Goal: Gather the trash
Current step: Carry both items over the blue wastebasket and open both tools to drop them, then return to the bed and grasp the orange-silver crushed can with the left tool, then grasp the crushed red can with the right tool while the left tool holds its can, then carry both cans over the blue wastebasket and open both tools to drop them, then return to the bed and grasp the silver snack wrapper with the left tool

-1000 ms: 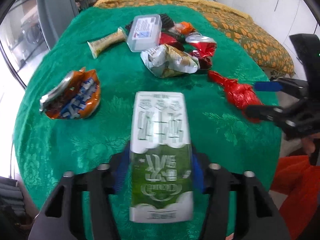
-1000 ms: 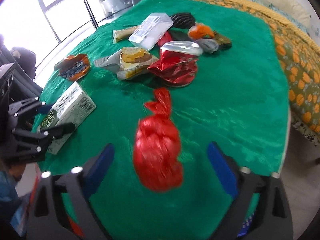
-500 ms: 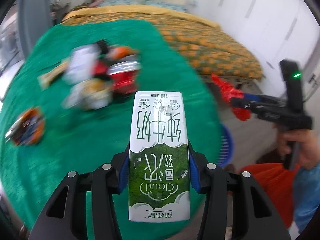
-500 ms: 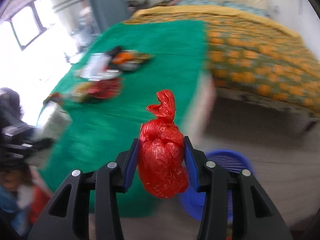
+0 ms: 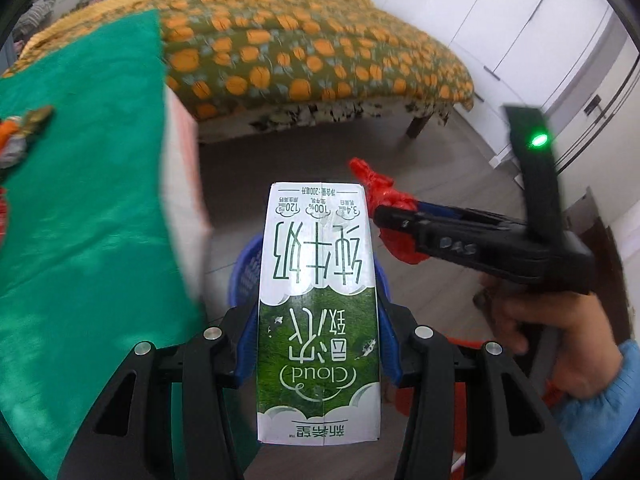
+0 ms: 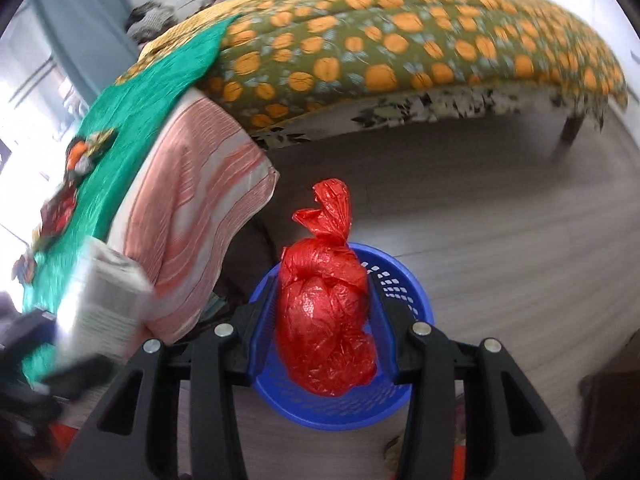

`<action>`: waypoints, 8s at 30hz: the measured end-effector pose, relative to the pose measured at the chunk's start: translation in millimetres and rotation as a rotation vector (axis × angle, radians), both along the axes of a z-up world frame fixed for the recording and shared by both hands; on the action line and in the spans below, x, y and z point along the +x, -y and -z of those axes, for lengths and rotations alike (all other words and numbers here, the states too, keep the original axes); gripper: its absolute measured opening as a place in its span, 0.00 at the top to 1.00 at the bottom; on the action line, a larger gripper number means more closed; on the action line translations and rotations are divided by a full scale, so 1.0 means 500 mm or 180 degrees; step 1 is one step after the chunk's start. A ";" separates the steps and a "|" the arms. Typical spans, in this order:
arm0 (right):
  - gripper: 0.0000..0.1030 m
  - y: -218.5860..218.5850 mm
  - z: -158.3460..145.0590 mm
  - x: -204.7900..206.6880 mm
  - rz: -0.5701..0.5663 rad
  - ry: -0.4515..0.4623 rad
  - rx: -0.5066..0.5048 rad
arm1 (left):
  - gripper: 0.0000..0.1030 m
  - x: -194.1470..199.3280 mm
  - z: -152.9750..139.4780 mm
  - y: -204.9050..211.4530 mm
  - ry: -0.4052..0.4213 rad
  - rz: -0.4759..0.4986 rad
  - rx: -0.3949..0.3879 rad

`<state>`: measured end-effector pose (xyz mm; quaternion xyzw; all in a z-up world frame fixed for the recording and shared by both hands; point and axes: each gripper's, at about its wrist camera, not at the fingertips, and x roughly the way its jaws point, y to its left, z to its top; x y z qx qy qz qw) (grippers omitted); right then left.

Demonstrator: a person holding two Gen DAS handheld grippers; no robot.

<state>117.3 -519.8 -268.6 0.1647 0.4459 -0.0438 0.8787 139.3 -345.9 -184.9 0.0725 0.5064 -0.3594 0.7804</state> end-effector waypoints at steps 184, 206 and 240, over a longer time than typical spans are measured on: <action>0.40 -0.037 -0.035 -0.086 0.0107 0.0320 -0.0233 | 0.47 -0.069 -0.015 -0.045 0.0321 0.0277 0.0106; 0.14 0.096 -0.037 -0.076 0.0748 0.0691 0.0189 | 0.18 -0.028 0.080 0.071 0.0290 0.0257 0.0181; 0.11 -0.663 -0.053 0.076 -0.1282 0.0457 -0.0882 | 0.08 0.060 -0.109 -0.681 0.0755 -0.1148 0.0114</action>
